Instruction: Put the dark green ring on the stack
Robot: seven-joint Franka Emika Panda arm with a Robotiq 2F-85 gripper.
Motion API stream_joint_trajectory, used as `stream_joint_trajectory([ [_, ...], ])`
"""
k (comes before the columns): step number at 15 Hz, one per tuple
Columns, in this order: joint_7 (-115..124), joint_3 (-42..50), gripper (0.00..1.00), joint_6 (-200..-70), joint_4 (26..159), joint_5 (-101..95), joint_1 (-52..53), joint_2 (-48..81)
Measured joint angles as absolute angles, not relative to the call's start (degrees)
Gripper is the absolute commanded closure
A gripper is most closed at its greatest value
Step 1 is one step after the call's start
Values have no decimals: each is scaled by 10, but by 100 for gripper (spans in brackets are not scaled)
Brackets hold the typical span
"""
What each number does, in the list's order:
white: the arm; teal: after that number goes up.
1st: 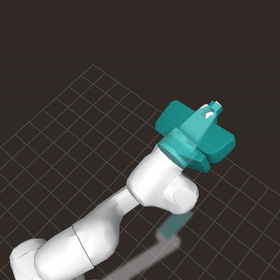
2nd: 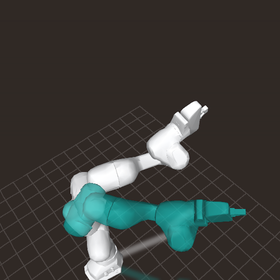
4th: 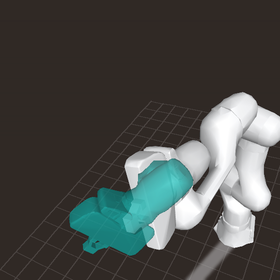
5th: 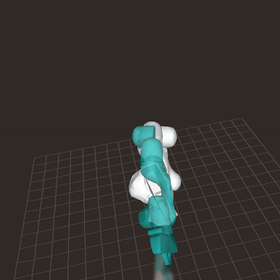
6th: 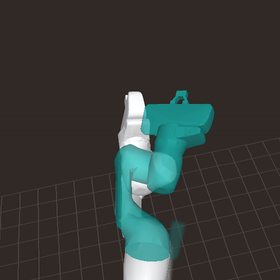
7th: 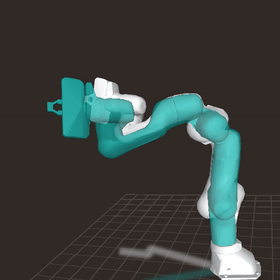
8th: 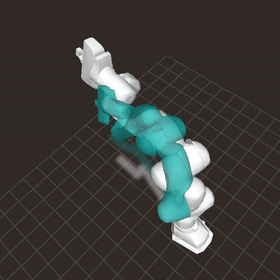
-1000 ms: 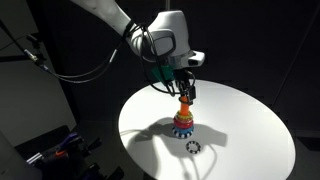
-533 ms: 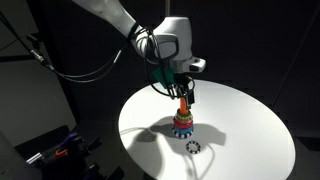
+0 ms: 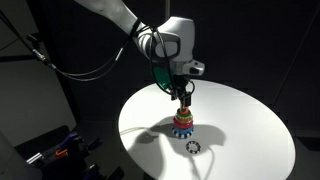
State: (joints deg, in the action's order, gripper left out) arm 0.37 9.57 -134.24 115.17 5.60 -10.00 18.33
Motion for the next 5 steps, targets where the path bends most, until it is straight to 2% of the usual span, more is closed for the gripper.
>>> stream_joint_trajectory([
  [5,-32,93,0,-1305,1151,58,-102,177],
])
